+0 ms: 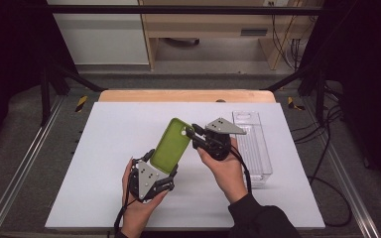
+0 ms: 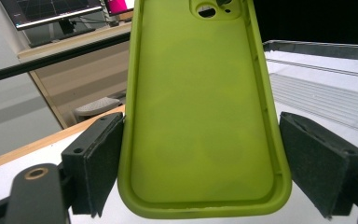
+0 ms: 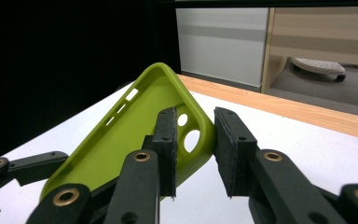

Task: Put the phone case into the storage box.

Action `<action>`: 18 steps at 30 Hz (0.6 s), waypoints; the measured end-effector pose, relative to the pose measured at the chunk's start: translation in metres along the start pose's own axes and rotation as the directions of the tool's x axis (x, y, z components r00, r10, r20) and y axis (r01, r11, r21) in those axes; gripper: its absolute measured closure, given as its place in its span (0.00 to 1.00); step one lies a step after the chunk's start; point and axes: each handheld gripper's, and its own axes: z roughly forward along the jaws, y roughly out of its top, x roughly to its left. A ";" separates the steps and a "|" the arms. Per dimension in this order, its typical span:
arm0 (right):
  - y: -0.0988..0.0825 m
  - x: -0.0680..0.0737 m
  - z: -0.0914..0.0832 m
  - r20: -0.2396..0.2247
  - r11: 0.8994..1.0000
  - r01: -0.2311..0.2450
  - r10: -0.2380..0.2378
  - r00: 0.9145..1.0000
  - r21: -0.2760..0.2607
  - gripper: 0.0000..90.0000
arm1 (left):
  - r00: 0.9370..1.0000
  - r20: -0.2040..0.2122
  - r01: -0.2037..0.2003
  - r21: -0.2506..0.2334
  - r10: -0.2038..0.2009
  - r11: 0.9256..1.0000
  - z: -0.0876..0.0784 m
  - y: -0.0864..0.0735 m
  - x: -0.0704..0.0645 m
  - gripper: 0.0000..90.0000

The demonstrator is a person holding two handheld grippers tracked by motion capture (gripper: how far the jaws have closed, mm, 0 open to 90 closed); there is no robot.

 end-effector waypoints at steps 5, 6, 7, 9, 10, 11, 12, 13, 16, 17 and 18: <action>0.001 0.000 -0.002 -0.012 1.000 -0.006 0.006 1.000 0.000 0.81 | 1.000 0.001 0.001 0.006 -0.001 1.000 0.001 -0.001 0.000 0.18; 0.001 0.000 -0.002 -0.012 1.000 -0.006 0.006 1.000 0.000 0.81 | 1.000 0.001 0.001 0.007 -0.001 1.000 0.001 -0.001 0.000 0.18; 0.001 0.000 -0.002 -0.012 1.000 -0.007 0.007 1.000 0.000 0.81 | 1.000 0.002 0.001 0.008 -0.001 1.000 0.001 -0.001 0.000 0.18; 0.000 0.000 -0.002 -0.012 1.000 -0.013 0.013 1.000 -0.001 0.82 | 1.000 0.004 0.002 0.012 -0.002 1.000 0.002 -0.002 0.000 0.18; 0.000 0.000 -0.003 -0.013 1.000 -0.015 0.015 1.000 0.001 0.83 | 1.000 0.004 0.001 0.015 -0.001 1.000 0.002 -0.002 0.000 0.18; 0.000 0.000 -0.003 -0.014 1.000 -0.016 0.016 1.000 0.001 0.84 | 1.000 0.004 0.001 0.017 -0.001 1.000 0.002 -0.003 0.000 0.18; 0.000 0.000 -0.003 -0.016 1.000 -0.014 0.014 1.000 0.000 0.84 | 1.000 0.005 0.002 0.017 -0.002 1.000 0.003 -0.003 0.000 0.18; 0.001 0.000 -0.004 -0.015 1.000 -0.010 0.010 1.000 0.001 0.84 | 1.000 0.006 0.003 0.019 -0.003 1.000 0.003 -0.003 0.000 0.18; 0.001 0.001 -0.004 -0.010 1.000 -0.009 0.009 1.000 0.004 0.85 | 1.000 0.005 0.002 0.022 -0.002 1.000 0.003 -0.004 -0.001 0.18; 0.001 0.001 -0.004 -0.008 1.000 -0.010 0.010 1.000 0.006 0.85 | 1.000 0.004 0.002 0.023 -0.002 1.000 0.003 -0.004 -0.001 0.18; 0.000 0.001 -0.004 -0.004 1.000 -0.007 0.007 1.000 0.006 0.85 | 1.000 0.004 0.003 0.024 -0.003 1.000 0.003 -0.004 -0.001 0.18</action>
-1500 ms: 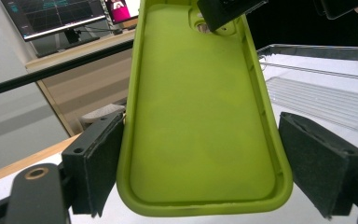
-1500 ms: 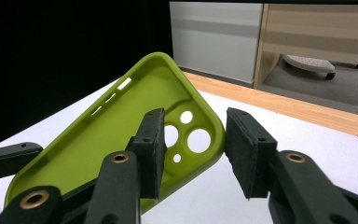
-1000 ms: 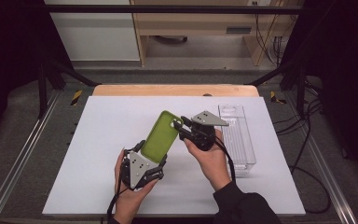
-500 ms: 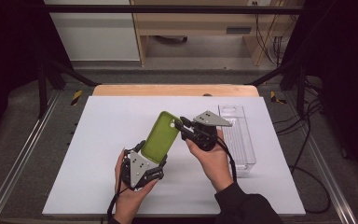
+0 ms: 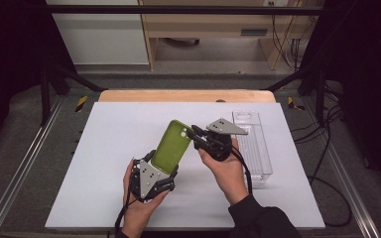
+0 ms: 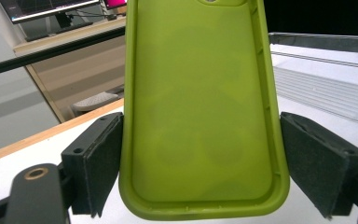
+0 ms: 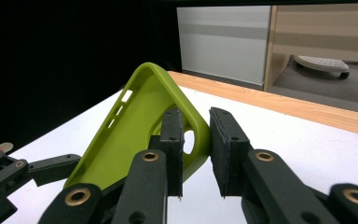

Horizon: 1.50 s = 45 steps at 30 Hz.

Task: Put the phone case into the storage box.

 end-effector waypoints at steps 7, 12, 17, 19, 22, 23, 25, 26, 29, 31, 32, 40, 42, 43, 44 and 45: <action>0.000 0.002 0.002 0.012 1.000 0.001 -0.001 1.000 0.007 0.85 | 1.000 -0.009 -0.003 0.000 0.003 1.000 0.000 0.000 -0.001 0.18; 0.002 0.002 0.002 0.015 1.000 0.011 -0.011 1.000 0.015 0.85 | 1.000 -0.012 0.000 0.000 0.000 1.000 0.000 0.000 -0.001 0.18; 0.002 0.003 0.003 0.023 1.000 0.025 -0.026 0.999 0.015 0.85 | 1.000 -0.013 0.000 0.003 0.000 1.000 0.000 0.000 -0.001 0.18; 0.002 0.004 0.003 0.027 0.999 0.028 -0.028 0.999 0.017 0.86 | 1.000 -0.012 0.001 0.004 -0.001 1.000 0.000 -0.001 -0.001 0.18; 0.001 0.005 0.003 0.030 0.999 0.034 -0.035 0.999 0.012 0.86 | 1.000 -0.011 0.002 0.003 -0.002 1.000 0.000 -0.002 0.000 0.18; 0.001 0.005 0.003 0.031 0.999 0.036 -0.037 0.999 0.011 0.86 | 1.000 -0.011 0.004 0.002 -0.004 1.000 0.001 -0.002 0.000 0.18; 0.001 0.006 0.002 0.034 0.999 0.041 -0.041 0.999 0.008 0.86 | 1.000 -0.011 0.003 0.002 -0.003 1.000 0.001 -0.002 0.000 0.17; 0.001 0.007 0.002 0.036 0.999 0.041 -0.041 0.999 0.008 0.86 | 1.000 -0.010 0.006 0.003 -0.006 1.000 0.001 -0.002 0.000 0.17; 0.002 0.008 0.002 0.035 0.999 0.046 -0.046 0.998 0.004 0.86 | 1.000 -0.008 0.008 0.003 -0.008 1.000 0.001 -0.002 0.001 0.17; 0.002 0.008 0.002 0.035 0.999 0.045 -0.045 0.998 0.001 0.87 | 1.000 -0.007 0.010 0.001 -0.010 1.000 0.001 -0.003 0.002 0.17; 0.002 0.008 0.002 0.034 0.999 0.045 -0.045 0.998 0.000 0.87 | 1.000 -0.006 0.011 0.001 -0.011 1.000 0.001 -0.003 0.002 0.17; 0.002 0.009 0.001 0.032 0.999 0.048 -0.047 0.998 -0.005 0.87 | 1.000 0.000 0.013 -0.007 -0.013 1.000 0.002 -0.004 0.003 0.17; 0.002 0.009 0.001 0.034 0.999 0.049 -0.048 0.998 -0.006 0.87 | 1.000 0.003 0.016 -0.008 -0.016 1.000 0.002 -0.004 0.003 0.16; 0.002 0.009 0.000 0.035 0.999 0.049 -0.049 0.998 -0.007 0.87 | 1.000 0.004 0.018 -0.008 -0.018 1.000 0.003 -0.004 0.003 0.16; 0.002 0.009 0.000 0.036 0.999 0.048 -0.048 0.998 -0.007 0.87 | 1.000 0.006 0.019 -0.008 -0.019 1.000 0.003 -0.005 0.003 0.16; 0.001 0.009 0.000 0.036 0.999 0.048 -0.048 0.998 -0.007 0.87 | 1.000 0.008 0.021 -0.008 -0.021 1.000 0.003 -0.005 0.003 0.16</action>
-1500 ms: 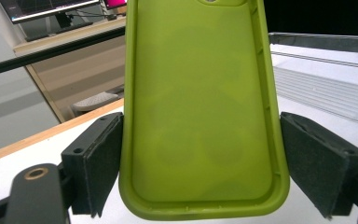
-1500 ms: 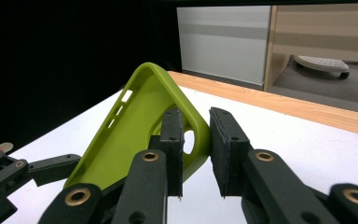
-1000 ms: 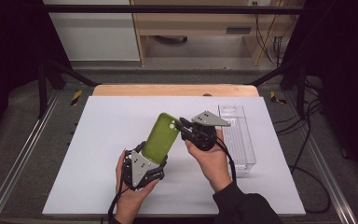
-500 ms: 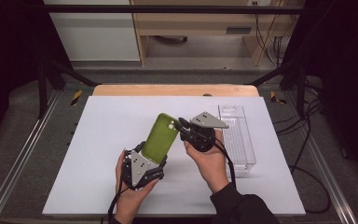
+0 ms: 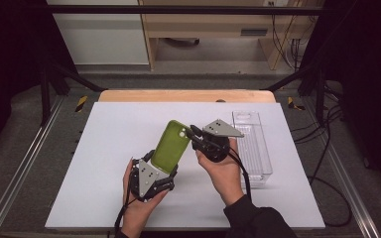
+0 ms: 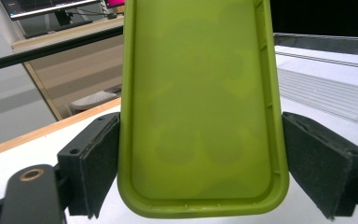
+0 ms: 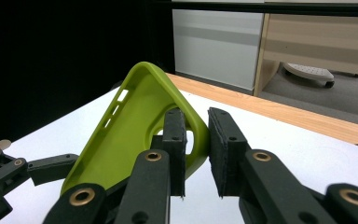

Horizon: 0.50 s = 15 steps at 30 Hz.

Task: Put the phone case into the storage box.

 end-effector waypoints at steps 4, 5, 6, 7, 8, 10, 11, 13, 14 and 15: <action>-0.001 -0.001 0.000 0.006 1.000 0.003 -0.003 1.000 -0.003 0.87 | 1.000 0.011 0.005 0.007 -0.005 1.000 0.001 -0.001 0.000 0.15; -0.001 -0.002 0.000 0.008 1.000 0.003 -0.003 1.000 -0.004 0.87 | 1.000 0.013 0.007 0.009 -0.007 1.000 0.001 -0.001 0.000 0.15; -0.001 -0.002 0.000 0.011 1.000 0.003 -0.003 1.000 -0.004 0.87 | 1.000 0.018 0.014 0.007 -0.014 1.000 0.002 -0.001 0.000 0.14; -0.001 -0.003 0.000 0.014 1.000 0.006 -0.006 1.000 -0.004 0.87 | 1.000 0.021 0.015 0.008 -0.015 1.000 0.002 -0.001 0.000 0.13; -0.001 -0.004 0.000 0.016 1.000 0.007 -0.007 1.000 -0.004 0.87 | 1.000 0.022 0.016 0.007 -0.016 1.000 0.002 -0.001 0.000 0.13; -0.002 -0.006 0.000 0.026 1.000 0.005 -0.004 1.000 -0.004 0.87 | 1.000 0.028 0.015 0.005 -0.015 1.000 0.001 0.000 -0.001 0.13; -0.003 -0.008 0.000 0.029 1.000 0.005 -0.005 1.000 -0.003 0.87 | 0.999 0.029 0.015 0.003 -0.015 1.000 0.001 0.000 -0.001 0.13; -0.004 -0.011 0.000 0.039 1.000 0.009 -0.009 0.999 0.001 0.87 | 0.999 0.034 0.017 0.000 -0.017 1.000 0.001 0.000 -0.002 0.12; -0.004 -0.012 0.000 0.046 1.000 0.013 -0.014 0.999 0.004 0.87 | 0.999 0.036 0.020 -0.002 -0.019 1.000 0.000 0.001 -0.002 0.12; -0.005 -0.014 0.000 0.050 1.000 0.015 -0.015 0.999 0.006 0.87 | 0.999 0.037 0.019 -0.002 -0.019 1.000 0.000 0.001 -0.002 0.12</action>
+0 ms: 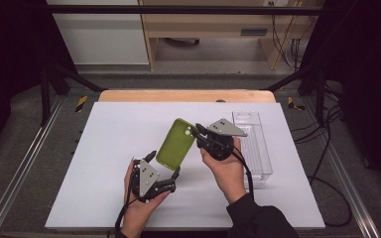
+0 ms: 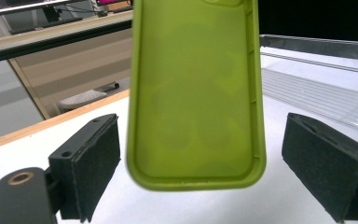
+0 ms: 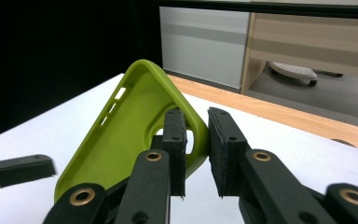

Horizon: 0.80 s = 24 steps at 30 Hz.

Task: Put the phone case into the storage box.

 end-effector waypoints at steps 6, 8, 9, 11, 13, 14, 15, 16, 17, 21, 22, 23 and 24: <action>-0.004 -0.010 0.001 0.034 1.000 0.024 -0.025 0.999 0.013 0.87 | 1.000 -0.001 0.002 -0.013 -0.002 1.000 -0.003 0.001 0.005 0.12; -0.005 -0.015 0.002 0.044 0.999 0.029 -0.030 0.999 0.017 0.87 | 1.000 -0.003 0.010 -0.013 -0.010 1.000 -0.005 0.001 0.008 0.12; -0.006 -0.018 0.002 0.049 0.999 0.032 -0.032 0.998 0.019 0.87 | 1.000 -0.004 0.012 -0.011 -0.012 1.000 -0.006 0.001 0.011 0.12; -0.007 -0.022 0.002 0.060 0.999 0.039 -0.040 0.997 0.024 0.87 | 1.000 -0.008 0.023 -0.006 -0.023 1.000 -0.009 0.000 0.016 0.12; -0.007 -0.027 0.002 0.067 0.999 0.043 -0.045 0.997 0.027 0.87 | 0.999 -0.017 0.035 0.005 -0.034 0.999 -0.012 -0.001 0.022 0.12; -0.008 -0.030 0.003 0.070 0.999 0.044 -0.046 0.996 0.028 0.87 | 0.999 -0.023 0.043 0.006 -0.042 0.999 -0.015 -0.002 0.026 0.12; -0.008 -0.033 0.003 0.075 0.999 0.044 -0.046 0.996 0.030 0.87 | 0.999 -0.025 0.047 0.009 -0.047 0.999 -0.016 -0.002 0.029 0.12; -0.008 -0.035 0.003 0.077 0.999 0.045 -0.047 0.996 0.029 0.87 | 0.998 -0.026 0.052 0.014 -0.052 0.999 -0.018 -0.003 0.034 0.11; -0.009 -0.038 0.003 0.080 0.998 0.045 -0.048 0.996 0.031 0.87 | 0.998 -0.025 0.055 0.027 -0.055 0.998 -0.020 -0.005 0.039 0.10; -0.008 -0.049 0.002 0.092 0.998 0.054 -0.057 0.994 0.036 0.87 | 0.998 -0.030 0.065 0.069 -0.064 0.995 -0.033 -0.015 0.053 0.09; -0.007 -0.051 0.001 0.093 0.998 0.055 -0.058 0.994 0.037 0.87 | 0.997 -0.032 0.070 0.073 -0.067 0.995 -0.038 -0.018 0.056 0.09; -0.007 -0.054 0.000 0.097 0.997 0.062 -0.065 0.993 0.039 0.87 | 0.997 -0.034 0.078 0.075 -0.075 0.994 -0.042 -0.020 0.059 0.09; -0.006 -0.056 -0.001 0.100 0.997 0.068 -0.071 0.992 0.038 0.87 | 0.996 -0.036 0.082 0.075 -0.080 0.994 -0.046 -0.021 0.061 0.09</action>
